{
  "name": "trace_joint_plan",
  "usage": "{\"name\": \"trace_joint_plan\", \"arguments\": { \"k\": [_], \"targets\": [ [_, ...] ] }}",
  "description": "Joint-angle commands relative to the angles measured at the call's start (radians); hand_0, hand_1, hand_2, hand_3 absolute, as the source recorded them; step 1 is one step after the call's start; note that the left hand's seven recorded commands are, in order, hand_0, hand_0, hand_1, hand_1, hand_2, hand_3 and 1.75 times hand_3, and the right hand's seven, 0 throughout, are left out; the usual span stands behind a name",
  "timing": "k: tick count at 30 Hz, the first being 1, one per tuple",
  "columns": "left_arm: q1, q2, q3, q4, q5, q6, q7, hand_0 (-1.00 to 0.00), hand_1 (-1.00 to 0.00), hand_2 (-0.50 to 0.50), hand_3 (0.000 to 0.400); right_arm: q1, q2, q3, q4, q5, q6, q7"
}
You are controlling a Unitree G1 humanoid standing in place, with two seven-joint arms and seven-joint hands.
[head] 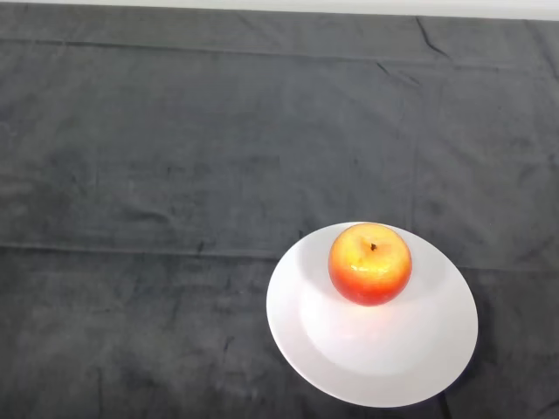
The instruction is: Move the apple to the plate
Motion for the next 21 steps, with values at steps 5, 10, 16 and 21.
{"name": "trace_joint_plan", "arguments": {
  "k": [5, 10, 16, 21],
  "targets": [
    [-0.007, 0.055, -0.006, 0.018, 0.008, -0.013, 0.014, 0.00, 0.00, 0.00, 0.000, 0.018, -0.007, -0.0058, 0.037, 0.0049, -0.011, -0.0007],
    [-0.003, 0.053, -0.005, 0.025, 0.009, -0.017, 0.015, 0.00, 0.00, 0.00, 0.000, 0.018, -0.007, -0.0057, 0.037, 0.0049, -0.011, -0.0007],
    [-0.003, 0.054, -0.005, 0.032, 0.010, -0.016, 0.016, 0.00, 0.00, 0.00, 0.000, 0.018, -0.007, -0.0056, 0.038, 0.0050, -0.011, -0.0008],
    [-0.007, 0.056, -0.007, 0.035, 0.012, -0.012, 0.019, 0.00, 0.00, 0.00, 0.000, 0.018, -0.007, -0.0055, 0.038, 0.0051, -0.011, -0.0008]
  ]
}}
